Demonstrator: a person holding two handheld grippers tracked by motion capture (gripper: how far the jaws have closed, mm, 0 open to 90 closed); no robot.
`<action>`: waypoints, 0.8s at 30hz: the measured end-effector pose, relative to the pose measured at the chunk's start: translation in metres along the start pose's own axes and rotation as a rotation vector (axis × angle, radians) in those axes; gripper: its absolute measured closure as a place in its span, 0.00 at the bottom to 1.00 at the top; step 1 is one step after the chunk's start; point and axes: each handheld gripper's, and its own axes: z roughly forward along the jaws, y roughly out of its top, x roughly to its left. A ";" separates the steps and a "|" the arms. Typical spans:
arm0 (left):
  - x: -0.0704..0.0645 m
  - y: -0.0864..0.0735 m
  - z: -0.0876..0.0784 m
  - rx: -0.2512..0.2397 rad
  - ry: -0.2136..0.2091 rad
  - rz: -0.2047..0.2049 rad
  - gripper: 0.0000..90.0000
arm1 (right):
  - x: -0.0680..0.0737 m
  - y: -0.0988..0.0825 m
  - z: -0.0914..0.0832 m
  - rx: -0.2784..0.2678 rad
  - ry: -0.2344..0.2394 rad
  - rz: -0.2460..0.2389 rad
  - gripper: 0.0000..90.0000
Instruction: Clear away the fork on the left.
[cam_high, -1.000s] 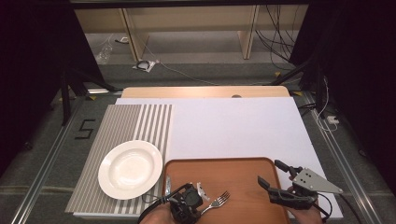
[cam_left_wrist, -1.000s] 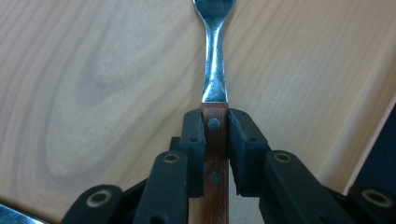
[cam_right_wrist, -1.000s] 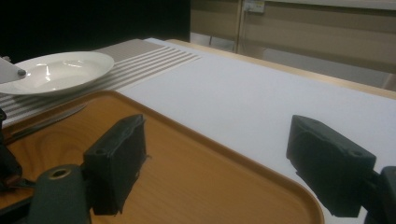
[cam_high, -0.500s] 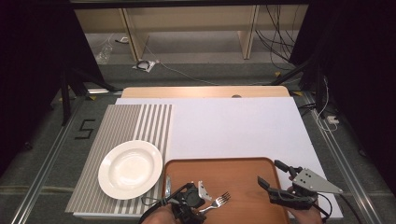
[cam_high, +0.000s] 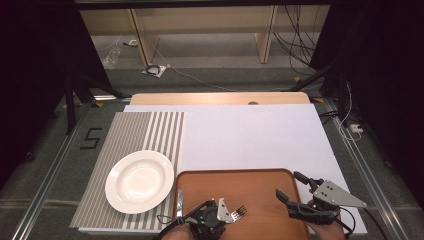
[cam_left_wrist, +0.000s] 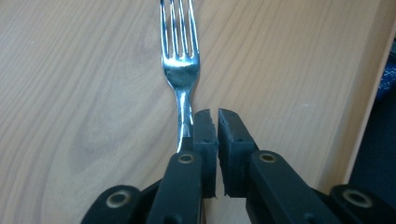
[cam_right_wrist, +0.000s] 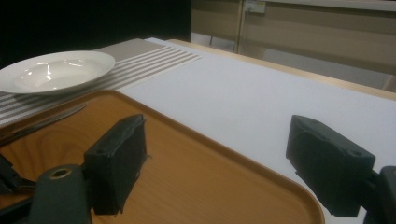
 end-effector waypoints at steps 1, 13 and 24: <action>0.000 0.000 0.001 0.002 -0.004 0.000 0.96 | 0.000 0.000 0.000 0.000 0.000 -0.001 0.23; -0.001 -0.001 0.011 0.008 -0.001 0.004 0.99 | 0.000 0.000 0.000 0.003 -0.001 -0.001 0.23; 0.001 -0.002 0.015 0.011 0.002 0.001 0.99 | 0.000 0.000 0.000 0.002 -0.001 -0.002 0.23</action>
